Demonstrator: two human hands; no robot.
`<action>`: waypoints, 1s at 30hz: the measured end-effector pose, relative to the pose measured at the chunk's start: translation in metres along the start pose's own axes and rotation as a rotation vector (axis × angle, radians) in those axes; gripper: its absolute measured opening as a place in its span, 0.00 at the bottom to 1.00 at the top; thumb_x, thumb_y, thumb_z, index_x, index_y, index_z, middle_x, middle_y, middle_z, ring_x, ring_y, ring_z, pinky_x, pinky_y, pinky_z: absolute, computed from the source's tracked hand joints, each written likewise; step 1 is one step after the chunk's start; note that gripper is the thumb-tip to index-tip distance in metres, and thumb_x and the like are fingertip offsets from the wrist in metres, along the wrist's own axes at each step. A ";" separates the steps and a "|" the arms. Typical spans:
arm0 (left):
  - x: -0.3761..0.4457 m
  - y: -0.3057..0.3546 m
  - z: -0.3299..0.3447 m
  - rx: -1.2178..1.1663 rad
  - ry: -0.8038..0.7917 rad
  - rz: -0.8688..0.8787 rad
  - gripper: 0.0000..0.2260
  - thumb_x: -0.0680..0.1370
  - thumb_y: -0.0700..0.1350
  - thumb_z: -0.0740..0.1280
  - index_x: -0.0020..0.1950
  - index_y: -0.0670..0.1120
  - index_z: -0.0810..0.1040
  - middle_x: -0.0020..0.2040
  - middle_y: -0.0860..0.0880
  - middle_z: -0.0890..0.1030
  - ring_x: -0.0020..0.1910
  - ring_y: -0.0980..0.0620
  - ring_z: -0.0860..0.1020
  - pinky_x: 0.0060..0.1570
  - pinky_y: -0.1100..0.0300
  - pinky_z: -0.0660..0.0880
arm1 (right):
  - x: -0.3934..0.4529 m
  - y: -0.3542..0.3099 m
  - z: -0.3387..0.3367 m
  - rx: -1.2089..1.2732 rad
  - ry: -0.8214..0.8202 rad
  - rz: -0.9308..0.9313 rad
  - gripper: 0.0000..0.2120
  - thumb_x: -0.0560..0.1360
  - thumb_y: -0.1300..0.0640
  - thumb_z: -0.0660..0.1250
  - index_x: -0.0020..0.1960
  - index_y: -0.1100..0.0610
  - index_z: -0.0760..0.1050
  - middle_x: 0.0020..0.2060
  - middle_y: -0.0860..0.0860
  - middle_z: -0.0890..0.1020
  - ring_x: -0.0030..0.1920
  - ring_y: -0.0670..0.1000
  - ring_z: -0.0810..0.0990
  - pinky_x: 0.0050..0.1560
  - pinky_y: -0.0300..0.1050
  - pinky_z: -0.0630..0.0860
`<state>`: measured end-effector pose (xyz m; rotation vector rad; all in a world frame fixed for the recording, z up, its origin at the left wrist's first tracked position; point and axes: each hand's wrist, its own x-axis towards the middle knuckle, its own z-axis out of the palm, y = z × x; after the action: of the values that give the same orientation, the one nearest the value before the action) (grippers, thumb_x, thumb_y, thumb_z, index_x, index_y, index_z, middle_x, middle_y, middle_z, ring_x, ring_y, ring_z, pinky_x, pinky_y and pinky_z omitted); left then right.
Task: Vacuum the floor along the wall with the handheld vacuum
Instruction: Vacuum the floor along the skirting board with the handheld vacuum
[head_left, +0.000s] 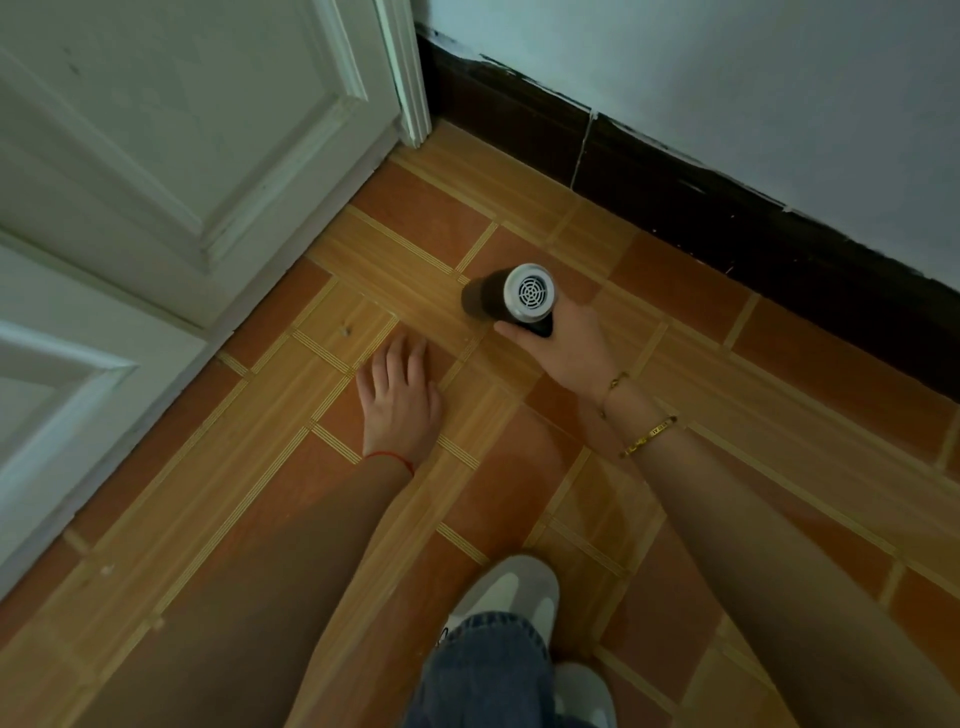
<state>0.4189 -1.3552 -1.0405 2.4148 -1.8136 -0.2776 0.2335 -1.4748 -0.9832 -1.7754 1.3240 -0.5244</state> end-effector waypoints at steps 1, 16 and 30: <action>0.001 -0.002 0.000 0.005 0.002 -0.006 0.24 0.82 0.49 0.54 0.77 0.44 0.63 0.75 0.40 0.66 0.75 0.39 0.63 0.75 0.35 0.58 | 0.001 -0.002 0.002 -0.003 -0.007 -0.008 0.31 0.70 0.41 0.72 0.69 0.52 0.69 0.59 0.48 0.81 0.58 0.47 0.78 0.57 0.42 0.76; 0.038 -0.019 0.001 0.035 0.044 -0.027 0.23 0.83 0.50 0.50 0.76 0.45 0.63 0.76 0.40 0.64 0.76 0.39 0.61 0.75 0.35 0.54 | 0.068 -0.014 0.003 -0.072 0.281 0.058 0.31 0.71 0.39 0.71 0.68 0.53 0.71 0.58 0.48 0.81 0.55 0.48 0.80 0.51 0.43 0.78; 0.045 -0.015 0.004 -0.059 0.101 -0.023 0.22 0.82 0.48 0.53 0.76 0.45 0.64 0.76 0.43 0.64 0.78 0.43 0.58 0.77 0.35 0.48 | 0.133 -0.030 0.027 -0.014 0.261 -0.025 0.33 0.71 0.41 0.72 0.70 0.56 0.69 0.60 0.50 0.81 0.59 0.47 0.79 0.56 0.39 0.76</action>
<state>0.4443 -1.3936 -1.0508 2.3654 -1.7124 -0.2041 0.3179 -1.5853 -0.9931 -1.7814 1.4855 -0.7840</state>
